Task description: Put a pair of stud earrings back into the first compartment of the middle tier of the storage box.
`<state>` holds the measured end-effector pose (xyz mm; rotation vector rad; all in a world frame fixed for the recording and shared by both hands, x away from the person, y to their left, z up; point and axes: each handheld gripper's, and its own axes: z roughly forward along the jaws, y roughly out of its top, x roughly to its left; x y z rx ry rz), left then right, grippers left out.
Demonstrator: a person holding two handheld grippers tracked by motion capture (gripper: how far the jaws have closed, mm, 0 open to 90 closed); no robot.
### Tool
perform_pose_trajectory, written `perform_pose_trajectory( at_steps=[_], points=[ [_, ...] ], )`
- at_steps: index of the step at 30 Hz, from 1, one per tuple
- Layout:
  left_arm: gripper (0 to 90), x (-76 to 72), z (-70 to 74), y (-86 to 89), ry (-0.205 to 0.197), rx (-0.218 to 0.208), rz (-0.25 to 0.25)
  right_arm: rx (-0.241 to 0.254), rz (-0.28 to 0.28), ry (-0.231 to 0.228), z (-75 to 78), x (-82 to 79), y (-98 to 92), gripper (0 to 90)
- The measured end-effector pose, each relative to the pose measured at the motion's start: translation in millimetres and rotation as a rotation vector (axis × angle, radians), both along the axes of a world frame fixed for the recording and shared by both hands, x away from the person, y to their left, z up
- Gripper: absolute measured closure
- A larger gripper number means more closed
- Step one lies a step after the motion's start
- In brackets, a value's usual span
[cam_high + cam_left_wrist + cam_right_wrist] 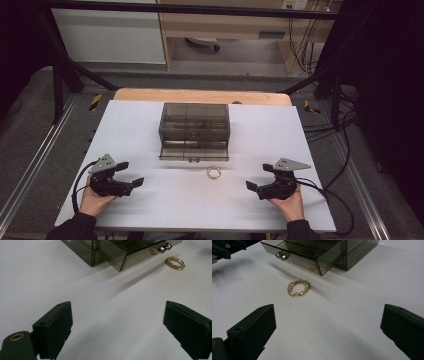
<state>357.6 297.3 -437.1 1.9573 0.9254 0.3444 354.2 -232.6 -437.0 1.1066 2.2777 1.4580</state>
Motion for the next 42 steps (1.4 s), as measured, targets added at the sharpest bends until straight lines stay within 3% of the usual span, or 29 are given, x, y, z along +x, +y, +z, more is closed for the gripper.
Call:
perform_pose_trajectory(
  at_steps=[6, 12, 26, 39, 42],
  points=[
    [8.5, 0.9, 0.1, 0.4, 0.001, -0.004, 0.002, -0.028, -0.003, 0.002, 0.3, 0.0, 9.8, 0.6],
    [8.5, 0.8, -0.5, 0.5, 0.002, -0.001, 0.004, -0.019, 0.001, 0.005, 2.1, -0.6, 19.2, 0.8],
    [8.4, 0.8, -0.2, 1.0, 0.0, -0.001, 0.005, -0.049, 0.025, 0.02, 1.7, 3.9, 48.6, 1.6],
    [8.5, 0.6, -0.1, 0.8, -0.003, 0.009, 0.006, -0.102, 0.065, 0.018, 1.9, 8.1, 81.0, 2.0],
    [8.5, 0.7, -0.3, 0.6, -0.002, 0.01, 0.006, -0.092, 0.073, 0.02, 2.2, 8.3, 84.9, 2.4]
  ],
)
